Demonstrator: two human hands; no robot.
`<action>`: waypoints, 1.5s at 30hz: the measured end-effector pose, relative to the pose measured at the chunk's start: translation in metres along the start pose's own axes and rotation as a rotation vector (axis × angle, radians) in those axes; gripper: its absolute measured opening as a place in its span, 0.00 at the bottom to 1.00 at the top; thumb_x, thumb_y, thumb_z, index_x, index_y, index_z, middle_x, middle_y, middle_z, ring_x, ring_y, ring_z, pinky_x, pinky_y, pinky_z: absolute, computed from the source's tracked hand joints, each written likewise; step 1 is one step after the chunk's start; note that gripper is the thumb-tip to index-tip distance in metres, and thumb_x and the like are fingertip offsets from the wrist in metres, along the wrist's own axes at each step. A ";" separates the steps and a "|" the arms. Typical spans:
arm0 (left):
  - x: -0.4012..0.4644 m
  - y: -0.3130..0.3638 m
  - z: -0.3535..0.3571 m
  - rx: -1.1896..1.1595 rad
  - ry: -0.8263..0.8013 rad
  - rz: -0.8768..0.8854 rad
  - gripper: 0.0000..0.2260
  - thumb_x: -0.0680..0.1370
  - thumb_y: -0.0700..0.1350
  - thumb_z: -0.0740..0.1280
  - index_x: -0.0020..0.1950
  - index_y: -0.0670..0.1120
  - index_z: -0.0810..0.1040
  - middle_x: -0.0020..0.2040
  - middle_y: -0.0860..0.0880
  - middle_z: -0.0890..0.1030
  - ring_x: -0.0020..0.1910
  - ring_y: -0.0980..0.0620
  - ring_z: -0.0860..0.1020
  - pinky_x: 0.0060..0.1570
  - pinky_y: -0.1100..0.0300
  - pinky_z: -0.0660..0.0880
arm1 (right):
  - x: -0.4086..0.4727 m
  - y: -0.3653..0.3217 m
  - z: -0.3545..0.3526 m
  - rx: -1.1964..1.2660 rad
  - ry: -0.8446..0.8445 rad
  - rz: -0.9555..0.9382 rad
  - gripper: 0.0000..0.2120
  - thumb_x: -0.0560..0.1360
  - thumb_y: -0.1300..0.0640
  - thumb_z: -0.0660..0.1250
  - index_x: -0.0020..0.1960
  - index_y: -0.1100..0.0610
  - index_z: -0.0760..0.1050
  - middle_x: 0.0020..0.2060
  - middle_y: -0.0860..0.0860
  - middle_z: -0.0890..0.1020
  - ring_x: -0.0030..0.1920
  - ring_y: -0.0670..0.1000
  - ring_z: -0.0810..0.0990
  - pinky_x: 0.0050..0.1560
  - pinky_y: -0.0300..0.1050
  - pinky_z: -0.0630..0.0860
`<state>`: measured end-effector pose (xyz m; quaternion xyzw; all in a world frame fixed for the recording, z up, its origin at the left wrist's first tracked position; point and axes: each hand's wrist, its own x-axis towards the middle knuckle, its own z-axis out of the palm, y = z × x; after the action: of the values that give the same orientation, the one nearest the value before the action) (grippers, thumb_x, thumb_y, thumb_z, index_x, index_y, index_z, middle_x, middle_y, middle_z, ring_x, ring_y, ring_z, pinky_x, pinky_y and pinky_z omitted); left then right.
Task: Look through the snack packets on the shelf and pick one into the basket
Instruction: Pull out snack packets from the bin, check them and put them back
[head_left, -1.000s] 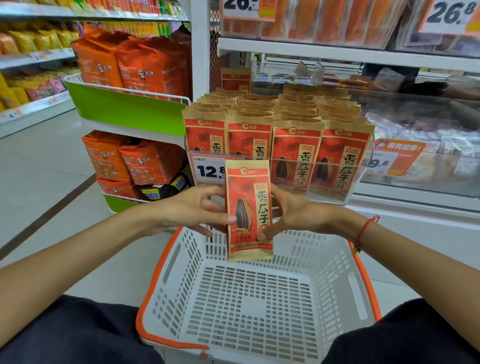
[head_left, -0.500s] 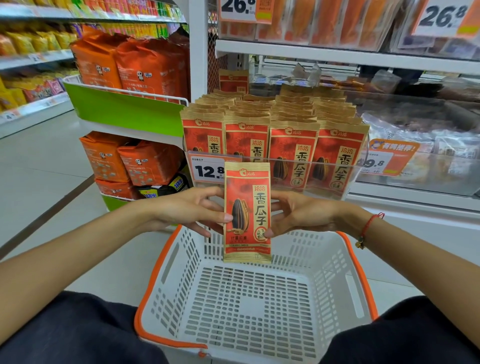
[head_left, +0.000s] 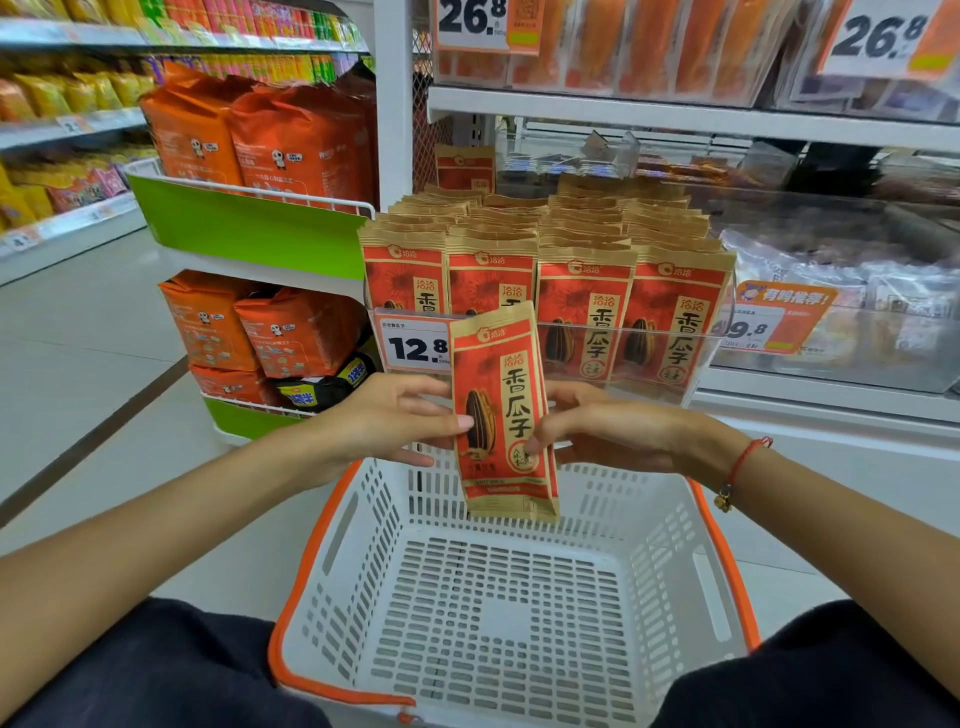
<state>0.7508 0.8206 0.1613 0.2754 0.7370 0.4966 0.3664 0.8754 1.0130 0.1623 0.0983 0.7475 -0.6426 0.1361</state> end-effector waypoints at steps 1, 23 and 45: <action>0.001 -0.001 0.001 0.011 0.013 -0.002 0.13 0.73 0.44 0.74 0.55 0.53 0.77 0.47 0.51 0.86 0.44 0.56 0.85 0.37 0.64 0.80 | 0.001 0.001 0.001 -0.006 -0.007 0.009 0.22 0.68 0.65 0.68 0.62 0.55 0.74 0.60 0.56 0.81 0.61 0.55 0.79 0.65 0.50 0.72; -0.005 0.002 0.005 0.217 -0.182 -0.088 0.20 0.75 0.56 0.68 0.66 0.55 0.77 0.58 0.54 0.82 0.51 0.58 0.82 0.44 0.63 0.81 | 0.018 0.003 0.055 -0.403 0.309 0.075 0.25 0.65 0.52 0.80 0.43 0.49 0.63 0.50 0.48 0.73 0.50 0.46 0.74 0.38 0.35 0.71; 0.001 -0.008 -0.017 0.095 -0.077 -0.186 0.10 0.78 0.48 0.68 0.60 0.55 0.78 0.55 0.53 0.83 0.49 0.57 0.83 0.42 0.62 0.81 | 0.027 0.005 0.032 -0.565 0.689 -0.305 0.09 0.76 0.54 0.71 0.40 0.55 0.74 0.25 0.46 0.81 0.22 0.44 0.78 0.25 0.39 0.74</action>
<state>0.7364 0.8095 0.1573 0.2417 0.7675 0.4141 0.4256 0.8538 0.9810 0.1445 0.1544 0.9006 -0.3567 -0.1945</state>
